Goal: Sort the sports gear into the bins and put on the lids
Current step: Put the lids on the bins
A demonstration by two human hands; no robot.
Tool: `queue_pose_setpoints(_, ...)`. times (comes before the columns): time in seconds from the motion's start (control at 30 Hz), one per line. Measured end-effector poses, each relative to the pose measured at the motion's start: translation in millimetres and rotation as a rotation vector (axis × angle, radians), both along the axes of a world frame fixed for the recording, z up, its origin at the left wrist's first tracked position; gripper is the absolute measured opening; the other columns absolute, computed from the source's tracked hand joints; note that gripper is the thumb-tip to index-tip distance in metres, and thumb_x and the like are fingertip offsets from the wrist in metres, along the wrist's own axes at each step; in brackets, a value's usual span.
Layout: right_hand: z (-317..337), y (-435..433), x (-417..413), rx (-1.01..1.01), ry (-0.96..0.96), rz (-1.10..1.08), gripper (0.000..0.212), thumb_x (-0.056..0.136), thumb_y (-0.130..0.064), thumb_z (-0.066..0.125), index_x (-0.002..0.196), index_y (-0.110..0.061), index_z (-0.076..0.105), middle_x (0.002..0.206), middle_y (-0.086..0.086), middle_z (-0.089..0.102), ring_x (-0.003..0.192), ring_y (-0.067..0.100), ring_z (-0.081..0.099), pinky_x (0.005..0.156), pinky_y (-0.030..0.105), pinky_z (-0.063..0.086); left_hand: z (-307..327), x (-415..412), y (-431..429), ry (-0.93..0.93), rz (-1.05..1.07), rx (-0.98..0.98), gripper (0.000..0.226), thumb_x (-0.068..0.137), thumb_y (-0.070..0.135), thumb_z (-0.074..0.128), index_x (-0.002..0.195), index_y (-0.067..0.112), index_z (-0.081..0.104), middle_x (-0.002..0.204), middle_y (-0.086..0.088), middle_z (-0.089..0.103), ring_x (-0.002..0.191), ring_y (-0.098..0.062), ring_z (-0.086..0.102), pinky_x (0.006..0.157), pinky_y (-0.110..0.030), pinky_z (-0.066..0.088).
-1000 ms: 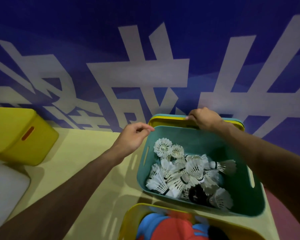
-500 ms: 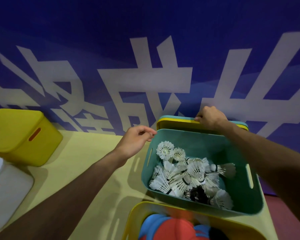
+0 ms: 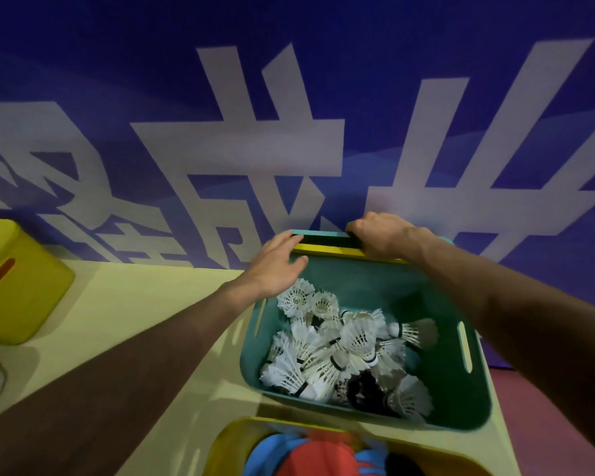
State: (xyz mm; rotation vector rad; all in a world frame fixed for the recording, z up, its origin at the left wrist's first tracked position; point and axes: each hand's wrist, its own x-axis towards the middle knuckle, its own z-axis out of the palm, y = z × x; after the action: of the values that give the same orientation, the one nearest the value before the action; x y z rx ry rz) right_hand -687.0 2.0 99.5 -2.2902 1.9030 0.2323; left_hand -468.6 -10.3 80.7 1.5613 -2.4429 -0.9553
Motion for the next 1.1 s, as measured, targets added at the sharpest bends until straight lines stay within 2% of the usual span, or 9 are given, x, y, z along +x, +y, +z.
queue_pose_setpoints(0.17,-1.1,-5.3,-8.0,-0.081,-0.042,-0.121,0.026,0.093,-0.017,0.054,0.118,-0.015,0.062,0.109,0.009,0.064,0.098,0.026,0.060,0.078,0.034,0.047,-13.1,-6.5,-8.8,-0.089,-0.052,-0.025,0.055,0.102,0.042,0.029,0.153,0.027,0.015,0.160,0.016,-0.008,0.148,-0.016,0.001,0.120,-0.044,0.013)
queue_pose_setpoints(0.27,8.1,-4.8,-12.1,-0.131,-0.091,-0.169,0.026,0.094,-0.016,0.055,0.118,-0.015,0.063,0.111,0.008,0.065,0.099,0.025,0.061,0.083,0.035,0.049,-11.9,-7.2,-9.4,-0.055,-0.033,-0.100,0.051,0.103,0.039,0.028,0.152,0.026,0.020,0.159,0.017,-0.010,0.148,-0.016,0.003,0.119,-0.045,0.016)
queue_pose_setpoints(0.37,20.4,2.0,-13.7,-0.201,-0.102,-0.194,0.024,0.093,-0.014,0.056,0.116,-0.014,0.064,0.109,0.008,0.065,0.099,0.025,0.061,0.083,0.035,0.049,-6.7,-9.0,-3.3,0.060,0.076,-0.314,0.045,0.101,0.029,0.039,0.145,0.020,0.037,0.155,0.006,0.011,0.137,-0.020,0.031,0.109,-0.036,0.035)
queue_pose_setpoints(0.47,37.9,11.5,-16.5,-0.256,-0.103,-0.214,0.026,0.093,-0.016,0.057,0.118,-0.016,0.063,0.107,0.008,0.065,0.099,0.025,0.061,0.082,0.037,0.049,8.0,-11.7,6.0,0.173,0.209,-0.358,0.032,0.099,0.022,0.044,0.129,0.017,0.050,0.127,-0.003,0.040,0.103,-0.016,0.053,0.080,-0.026,0.042)
queue_pose_setpoints(0.57,62.4,21.1,-15.1,-0.318,-0.114,-0.233,0.026,0.093,-0.018,0.057,0.117,-0.019,0.066,0.105,0.007,0.066,0.097,0.025,0.061,0.080,0.039,0.050,29.1,-12.9,9.3,0.304,0.308,-0.152,0.026,0.100,0.019,0.040,0.122,0.017,0.054,0.107,-0.003,0.063,0.095,-0.018,0.060,0.082,-0.034,0.049)
queue_pose_setpoints(0.67,90.3,32.8,-8.8,-0.390,-0.118,-0.248,0.026,0.093,-0.018,0.058,0.117,-0.020,0.066,0.106,0.006,0.066,0.097,0.025,0.061,0.076,0.034,0.046,53.6,-10.7,15.8,0.486,0.385,0.054,0.027,0.102,0.019,0.036,0.120,0.013,0.056,0.094,-0.003,0.066,0.083,-0.019,0.064,0.074,-0.033,0.050)
queue_pose_setpoints(0.77,118.4,49.2,1.7,-0.478,-0.086,-0.257,0.026,0.094,-0.018,0.056,0.117,-0.021,0.066,0.105,0.008,0.066,0.098,0.027,0.061,0.076,0.035,0.046,82.8,-5.0,23.3,0.761,0.446,0.314,0.035,0.103,0.025,0.033,0.130,0.008,0.049,0.105,-0.013,0.068,0.084,-0.025,0.068,0.077,-0.034,0.053)
queue_pose_setpoints(0.93,157.1,88.3,30.8,-0.547,-0.034,-0.256,0.023,0.095,-0.015,0.052,0.111,-0.021,0.068,0.094,0.008,0.066,0.090,0.030,0.063,0.072,0.038,0.047,137.4,10.8,38.9,1.102,0.517,0.686,0.067,0.097,0.055,0.034,0.146,0.010,0.027,0.132,-0.022,0.055,0.105,-0.034,0.064,0.087,-0.046,0.052)
queue_pose_setpoints(1.1,191.4,136.6,72.5,-0.595,0.080,-0.212,0.023,0.096,-0.020,0.049,0.113,-0.022,0.064,0.091,0.007,0.065,0.086,0.028,0.061,0.070,0.035,0.042,172.5,44.2,65.8,1.320,0.500,0.896,0.065,0.087,0.058,0.052,0.136,0.016,0.040,0.131,-0.024,0.054,0.104,-0.039,0.064,0.081,-0.050,0.055)
